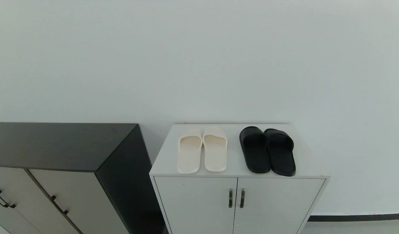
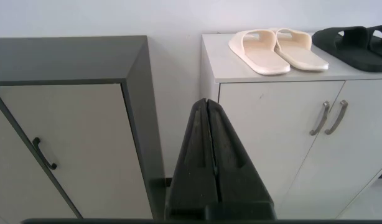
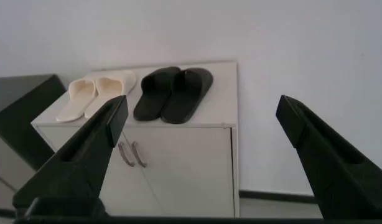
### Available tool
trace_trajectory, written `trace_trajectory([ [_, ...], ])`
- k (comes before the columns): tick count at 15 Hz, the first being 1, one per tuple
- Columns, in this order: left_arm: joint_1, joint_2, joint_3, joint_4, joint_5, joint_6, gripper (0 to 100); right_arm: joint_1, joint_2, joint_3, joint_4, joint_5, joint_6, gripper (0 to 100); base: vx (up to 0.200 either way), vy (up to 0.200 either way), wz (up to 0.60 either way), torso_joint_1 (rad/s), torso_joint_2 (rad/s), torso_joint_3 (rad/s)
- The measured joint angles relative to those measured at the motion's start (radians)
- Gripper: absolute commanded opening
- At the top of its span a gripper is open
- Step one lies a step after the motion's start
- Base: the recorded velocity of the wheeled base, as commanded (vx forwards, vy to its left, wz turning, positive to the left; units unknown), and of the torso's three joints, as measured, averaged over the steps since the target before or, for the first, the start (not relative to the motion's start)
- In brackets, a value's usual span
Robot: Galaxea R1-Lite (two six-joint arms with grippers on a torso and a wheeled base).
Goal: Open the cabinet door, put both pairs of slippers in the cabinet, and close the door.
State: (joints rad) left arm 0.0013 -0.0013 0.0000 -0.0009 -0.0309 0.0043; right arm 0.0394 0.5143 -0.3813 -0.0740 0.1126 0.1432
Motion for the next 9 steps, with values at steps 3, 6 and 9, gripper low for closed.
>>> trace_trajectory([
  [3, 0.000, 0.000, 0.000, 0.000, -0.001, 0.000, 0, 0.177, 0.289, -0.107, -0.055, -0.167, 0.079, 100, 0.000, 0.000, 0.00, 0.000, 0.00, 0.000],
  [6, 0.000, 0.000, 0.000, 0.000, 0.000, 0.000, 0, 0.488, 0.544, -0.256, -0.084, -0.407, 0.174, 100, 0.000, 0.000, 0.00, 0.000, 0.00, 0.000],
  [9, 0.001, 0.000, 0.000, 0.000, 0.000, 0.000, 0, 0.649, 0.792, -0.400, -0.112, -0.532, 0.212, 100, 0.000, 0.000, 0.00, 0.000, 0.00, 0.000],
])
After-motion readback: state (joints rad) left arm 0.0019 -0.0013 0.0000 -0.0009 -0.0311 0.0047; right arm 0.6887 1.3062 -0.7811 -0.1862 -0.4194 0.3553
